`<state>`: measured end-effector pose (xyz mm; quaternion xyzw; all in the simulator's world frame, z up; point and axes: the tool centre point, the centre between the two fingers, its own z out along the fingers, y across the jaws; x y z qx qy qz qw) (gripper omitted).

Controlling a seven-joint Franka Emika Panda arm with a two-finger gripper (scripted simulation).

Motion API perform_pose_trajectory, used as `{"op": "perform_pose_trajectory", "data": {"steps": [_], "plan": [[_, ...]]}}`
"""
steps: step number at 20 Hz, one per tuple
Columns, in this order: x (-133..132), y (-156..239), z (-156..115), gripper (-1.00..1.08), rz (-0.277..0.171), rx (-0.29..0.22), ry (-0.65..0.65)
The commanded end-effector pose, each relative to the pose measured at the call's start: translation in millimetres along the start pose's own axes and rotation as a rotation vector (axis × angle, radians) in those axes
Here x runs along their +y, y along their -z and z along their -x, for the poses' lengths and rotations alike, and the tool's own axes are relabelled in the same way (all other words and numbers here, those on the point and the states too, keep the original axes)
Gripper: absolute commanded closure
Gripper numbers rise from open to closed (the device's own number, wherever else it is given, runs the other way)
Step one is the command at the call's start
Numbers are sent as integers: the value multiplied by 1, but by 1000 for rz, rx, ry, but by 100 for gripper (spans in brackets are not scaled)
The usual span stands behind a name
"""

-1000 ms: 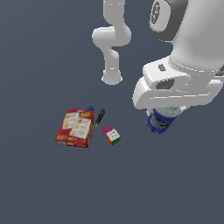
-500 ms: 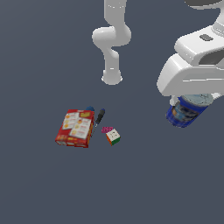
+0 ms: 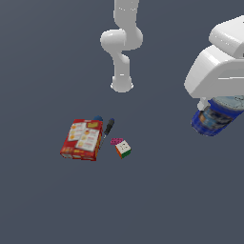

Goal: Pick up a designated object from a clutter of objects.

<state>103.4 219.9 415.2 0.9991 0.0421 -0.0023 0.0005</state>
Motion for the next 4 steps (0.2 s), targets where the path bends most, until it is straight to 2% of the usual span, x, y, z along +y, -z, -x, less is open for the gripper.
{"op": "perform_pose_trajectory", "data": {"steps": [1, 4], "plan": [[-1, 5, -1, 108, -1, 5, 0], [-2, 5, -1, 108, -1, 5, 0]]}}
